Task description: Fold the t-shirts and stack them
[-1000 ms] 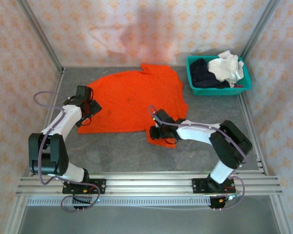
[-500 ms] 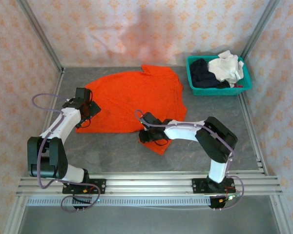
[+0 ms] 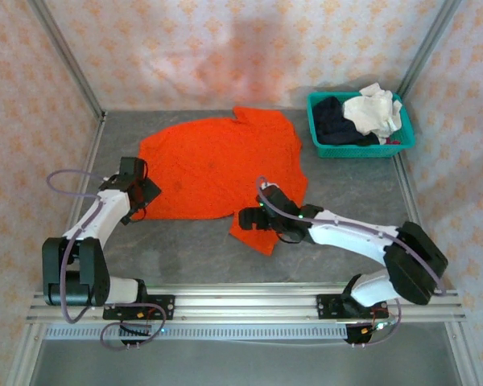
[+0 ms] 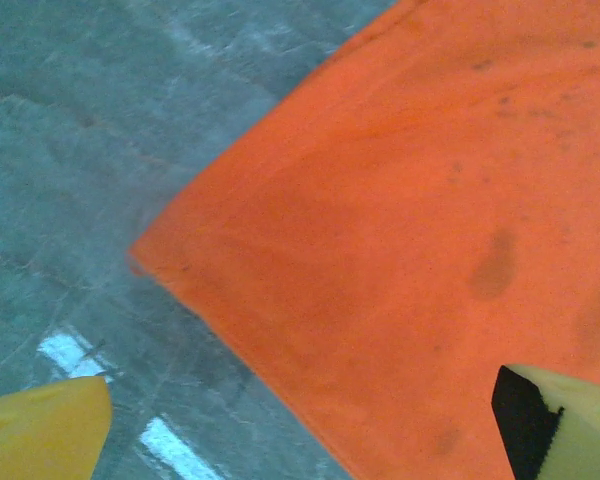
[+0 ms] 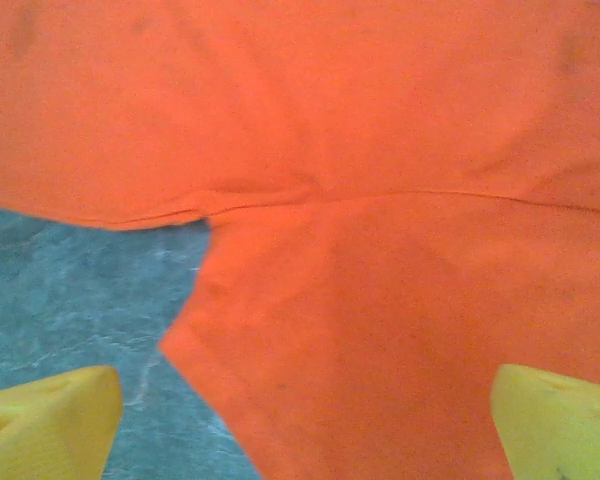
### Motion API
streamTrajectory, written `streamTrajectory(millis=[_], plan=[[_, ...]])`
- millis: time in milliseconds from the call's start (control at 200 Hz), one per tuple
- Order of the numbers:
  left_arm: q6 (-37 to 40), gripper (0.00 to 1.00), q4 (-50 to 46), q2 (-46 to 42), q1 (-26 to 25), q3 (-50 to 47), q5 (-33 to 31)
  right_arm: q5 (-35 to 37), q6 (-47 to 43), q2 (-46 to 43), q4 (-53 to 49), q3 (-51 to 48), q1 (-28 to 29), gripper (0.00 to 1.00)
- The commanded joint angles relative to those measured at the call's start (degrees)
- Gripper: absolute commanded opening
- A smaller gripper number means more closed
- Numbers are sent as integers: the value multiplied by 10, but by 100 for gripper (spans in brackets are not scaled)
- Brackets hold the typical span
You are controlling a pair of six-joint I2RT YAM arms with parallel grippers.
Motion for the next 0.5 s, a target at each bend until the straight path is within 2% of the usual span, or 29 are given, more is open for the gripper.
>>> streamTrajectory(millis=[0,100,235,305,495], plan=[[-25,90,41,-11,21,-31,-5,26,55,-35,3,-37,-10,93],[-25,81,87,-1,40,-48,12,21,67,-50,9,-55,-13,91],[-38,59,115,29,75,-51,23,17,69,-46,6,-56,-14,90],[-43,54,127,52,92,-48,33,15,68,-41,6,-54,-14,90],[-58,51,132,99,112,-42,44,14,66,-36,4,-52,-15,90]])
